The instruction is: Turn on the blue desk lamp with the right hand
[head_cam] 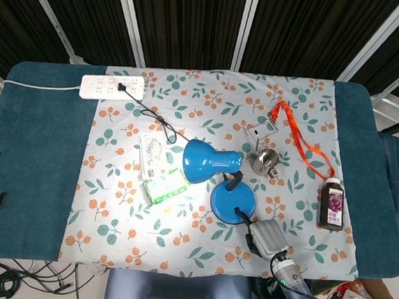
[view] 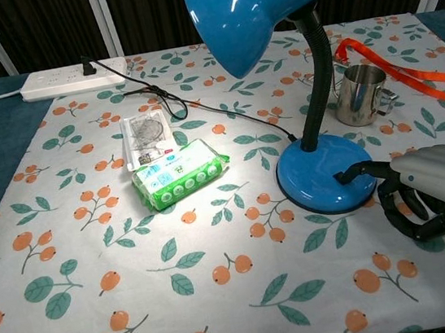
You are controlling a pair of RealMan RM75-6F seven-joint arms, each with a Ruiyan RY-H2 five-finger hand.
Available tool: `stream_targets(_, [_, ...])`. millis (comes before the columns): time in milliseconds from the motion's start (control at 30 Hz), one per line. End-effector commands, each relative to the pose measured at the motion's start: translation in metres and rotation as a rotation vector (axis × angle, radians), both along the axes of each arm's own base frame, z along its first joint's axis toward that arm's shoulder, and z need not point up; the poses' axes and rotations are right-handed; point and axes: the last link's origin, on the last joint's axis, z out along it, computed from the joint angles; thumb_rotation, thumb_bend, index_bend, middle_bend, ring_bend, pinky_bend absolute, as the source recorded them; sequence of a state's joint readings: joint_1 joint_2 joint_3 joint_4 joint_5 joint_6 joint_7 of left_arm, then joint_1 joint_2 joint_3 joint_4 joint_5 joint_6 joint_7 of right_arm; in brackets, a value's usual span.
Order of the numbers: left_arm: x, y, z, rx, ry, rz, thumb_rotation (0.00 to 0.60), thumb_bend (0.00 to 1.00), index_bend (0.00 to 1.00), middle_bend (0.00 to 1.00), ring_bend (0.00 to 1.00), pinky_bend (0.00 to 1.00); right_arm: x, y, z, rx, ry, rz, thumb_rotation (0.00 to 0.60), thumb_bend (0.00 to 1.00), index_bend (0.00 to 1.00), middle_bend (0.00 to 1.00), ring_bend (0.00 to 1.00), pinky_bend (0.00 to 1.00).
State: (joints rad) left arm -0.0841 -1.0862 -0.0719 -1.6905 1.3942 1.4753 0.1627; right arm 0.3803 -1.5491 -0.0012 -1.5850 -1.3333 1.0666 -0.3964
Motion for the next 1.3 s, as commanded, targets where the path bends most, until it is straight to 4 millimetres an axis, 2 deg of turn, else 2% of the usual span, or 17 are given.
stream_targets(33, [0.0,0.0,0.0,0.0,0.001,0.0,0.6,0.36,0.07,0.04,0.07,0.0,-0.001,0.0,0.0,0.003,0.0,-0.003,0.6,0.57,0.28,0.58,0.64,0.63])
stream_targets(267, [0.0,0.0,0.0,-0.001,0.001,0.001,0.6,0.36,0.07,0.04,0.07,0.0,0.001,-0.004,0.006,-0.023,-0.011,-0.004,0.6,0.57,0.22,0.57,0.64,0.63])
stream_targets(400, [0.0,0.0,0.0,-0.001,0.0,0.0,0.6,0.36,0.07,0.04,0.07,0.0,0.005,-0.011,0.02,-0.069,-0.044,-0.006,0.6,0.5,0.16,0.53,0.58,0.62])
stream_targets(533, [0.0,0.0,0.0,-0.002,0.001,0.001,0.6,0.36,0.07,0.04,0.07,0.0,0.01,-0.018,0.044,-0.123,-0.087,-0.012,0.6,0.42,0.14,0.47,0.52,0.57])
stream_targets(633, [0.0,0.0,0.0,-0.001,0.001,0.0,0.6,0.36,0.07,0.04,0.07,0.0,0.012,-0.02,0.066,-0.161,-0.115,-0.025,0.6,0.38,0.13,0.41,0.5,0.44])
stream_targets(667, [0.0,0.0,0.0,-0.002,0.002,0.0,0.6,0.36,0.07,0.04,0.07,0.0,0.012,-0.021,0.075,-0.179,-0.125,-0.031,0.6,0.36,0.13,0.38,0.47,0.37])
stream_targets(700, [0.0,-0.001,0.0,-0.002,0.002,0.0,0.6,0.36,0.07,0.04,0.07,0.0,0.011,-0.02,0.08,-0.187,-0.129,-0.034,0.6,0.35,0.13,0.35,0.42,0.3])
stream_targets(800, [0.0,-0.001,-0.001,-0.002,0.004,0.0,0.6,0.36,0.07,0.04,0.07,0.0,0.007,-0.017,0.103,-0.22,-0.137,-0.055,0.6,0.3,0.13,0.27,0.28,0.2])
stream_targets(900, [0.001,-0.001,-0.001,0.0,0.004,-0.001,0.6,0.36,0.07,0.04,0.07,0.0,-0.001,-0.005,0.12,-0.237,-0.146,-0.086,0.6,0.26,0.13,0.2,0.19,0.17])
stream_targets(1000, [0.001,-0.001,-0.001,0.001,0.006,-0.002,0.6,0.36,0.07,0.04,0.07,0.0,-0.011,0.007,0.132,-0.273,-0.147,-0.108,0.6,0.23,0.11,0.15,0.16,0.16])
stream_targets(1067, [0.001,-0.001,-0.001,0.002,0.006,-0.004,0.6,0.36,0.07,0.04,0.07,0.0,-0.021,0.021,0.141,-0.318,-0.161,-0.125,0.6,0.22,0.1,0.13,0.15,0.16])
stream_targets(1300, [0.002,-0.001,-0.001,0.006,0.008,-0.011,0.6,0.36,0.07,0.04,0.07,0.0,-0.046,0.055,0.149,-0.451,-0.178,-0.091,0.6,0.21,0.1,0.12,0.14,0.14])
